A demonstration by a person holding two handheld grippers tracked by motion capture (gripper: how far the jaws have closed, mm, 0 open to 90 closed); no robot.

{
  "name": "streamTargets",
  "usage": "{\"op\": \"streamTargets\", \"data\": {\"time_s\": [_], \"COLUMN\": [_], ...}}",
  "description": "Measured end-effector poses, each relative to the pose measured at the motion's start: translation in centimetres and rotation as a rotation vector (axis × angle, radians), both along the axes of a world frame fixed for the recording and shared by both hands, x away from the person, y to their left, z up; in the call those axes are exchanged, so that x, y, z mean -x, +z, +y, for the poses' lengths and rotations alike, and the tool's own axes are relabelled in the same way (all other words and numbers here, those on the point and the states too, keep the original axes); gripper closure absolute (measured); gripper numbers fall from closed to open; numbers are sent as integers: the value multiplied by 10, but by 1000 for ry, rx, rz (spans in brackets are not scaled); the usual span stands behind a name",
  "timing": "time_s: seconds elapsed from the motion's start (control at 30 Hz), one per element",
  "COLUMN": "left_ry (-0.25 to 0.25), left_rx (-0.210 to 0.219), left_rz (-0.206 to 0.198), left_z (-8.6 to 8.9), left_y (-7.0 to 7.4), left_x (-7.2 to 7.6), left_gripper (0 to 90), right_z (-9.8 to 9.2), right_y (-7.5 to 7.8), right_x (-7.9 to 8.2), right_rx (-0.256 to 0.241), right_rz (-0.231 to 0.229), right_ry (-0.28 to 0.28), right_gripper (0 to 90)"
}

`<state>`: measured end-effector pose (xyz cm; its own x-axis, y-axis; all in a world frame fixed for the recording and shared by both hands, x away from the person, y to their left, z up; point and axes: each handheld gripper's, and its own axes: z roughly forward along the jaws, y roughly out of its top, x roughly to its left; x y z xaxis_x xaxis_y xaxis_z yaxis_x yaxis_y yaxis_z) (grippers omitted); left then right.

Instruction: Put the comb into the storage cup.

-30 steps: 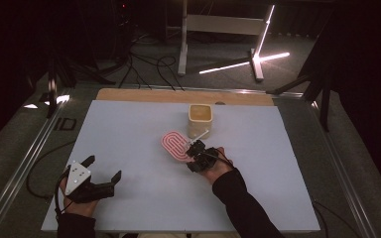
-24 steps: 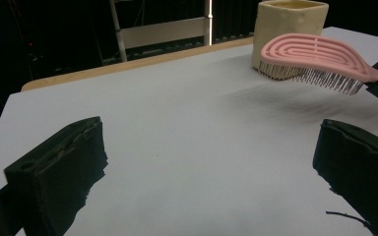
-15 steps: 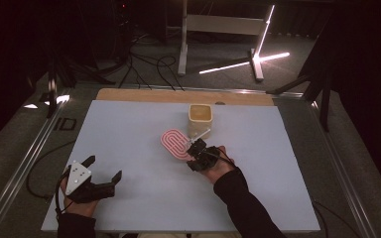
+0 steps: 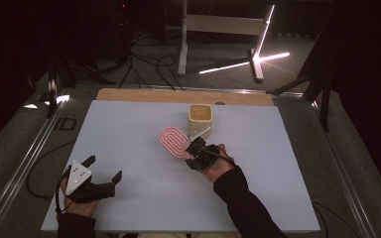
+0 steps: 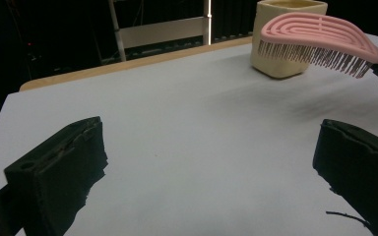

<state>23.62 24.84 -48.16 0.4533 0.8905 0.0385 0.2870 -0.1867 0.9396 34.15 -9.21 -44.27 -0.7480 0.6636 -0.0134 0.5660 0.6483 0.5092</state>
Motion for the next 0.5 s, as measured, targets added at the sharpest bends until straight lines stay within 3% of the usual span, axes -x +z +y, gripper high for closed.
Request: {"op": "streamTargets", "data": {"time_s": [0.5], "left_ry": [-1], "left_rx": [-1], "left_rz": [1], "left_z": [0], "left_y": [0], "left_x": [0], "left_gripper": [1], "right_z": [-1], "right_y": [7], "right_x": [-2], "right_rx": [-16], "right_rz": [-9], "right_ry": [-7], "right_gripper": [698]}}
